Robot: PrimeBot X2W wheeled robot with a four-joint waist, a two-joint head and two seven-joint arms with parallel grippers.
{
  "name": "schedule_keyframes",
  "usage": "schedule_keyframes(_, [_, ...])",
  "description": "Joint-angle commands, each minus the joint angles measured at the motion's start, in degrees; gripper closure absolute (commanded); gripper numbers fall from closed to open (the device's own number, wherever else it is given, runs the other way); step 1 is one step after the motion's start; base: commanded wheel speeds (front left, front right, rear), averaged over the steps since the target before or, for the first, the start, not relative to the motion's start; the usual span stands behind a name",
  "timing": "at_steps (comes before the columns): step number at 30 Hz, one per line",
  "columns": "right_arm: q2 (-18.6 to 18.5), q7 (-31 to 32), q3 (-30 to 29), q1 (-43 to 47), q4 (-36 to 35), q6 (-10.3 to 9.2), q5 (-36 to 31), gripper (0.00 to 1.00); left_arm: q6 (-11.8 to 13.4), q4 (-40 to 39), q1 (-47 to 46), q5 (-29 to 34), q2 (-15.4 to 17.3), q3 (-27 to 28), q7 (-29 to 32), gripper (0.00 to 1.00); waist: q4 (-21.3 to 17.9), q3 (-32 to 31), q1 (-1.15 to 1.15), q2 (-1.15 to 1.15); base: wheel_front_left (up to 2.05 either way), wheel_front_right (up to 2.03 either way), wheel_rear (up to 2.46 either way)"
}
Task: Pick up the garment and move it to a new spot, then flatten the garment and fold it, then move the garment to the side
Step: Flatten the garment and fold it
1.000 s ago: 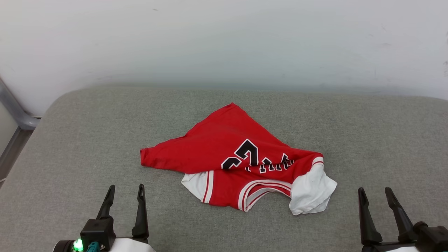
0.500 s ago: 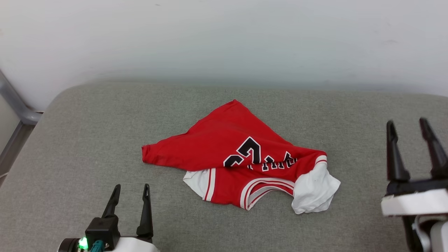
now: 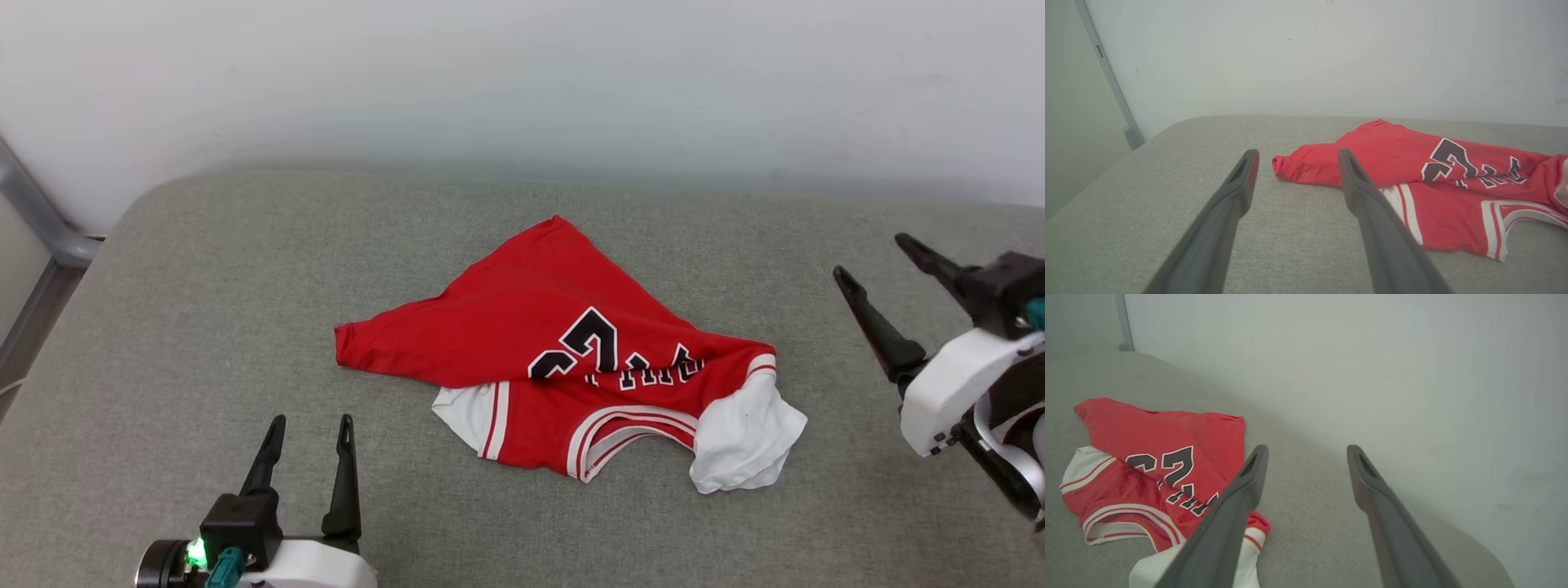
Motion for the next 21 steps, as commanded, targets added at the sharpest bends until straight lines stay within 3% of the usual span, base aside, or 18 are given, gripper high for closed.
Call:
schedule_keyframes(1, [-2.5,5.4,3.8,-1.8,0.3,-0.06,4.0,0.0,-0.3,-0.2,-1.1,0.2,-0.1,0.1,-0.2,0.0,0.3,0.8,0.0,0.0,0.0,0.0,0.0])
schedule_keyframes(7, [-9.3,22.3,13.2,-4.6,-0.9,-0.07,14.9,0.0,-0.5,-0.5,-2.8,0.1,-0.2,-0.6,-0.2,0.0,1.5,3.5,0.0,0.0,0.0,0.0,0.0])
schedule_keyframes(12, [-12.0,33.4,16.5,-6.6,0.7,-0.06,20.8,0.0,-0.3,-0.7,-4.8,-0.3,-0.3,-1.4,-0.2,0.0,2.9,6.7,0.0,0.0,0.0,0.0,0.0])
schedule_keyframes(21, [-9.8,37.2,19.8,-8.9,9.4,-0.06,23.3,0.0,0.7,-0.4,-7.6,-1.8,-0.3,-3.4,-0.2,0.0,5.4,10.7,0.0,0.0,0.0,0.0,0.0])
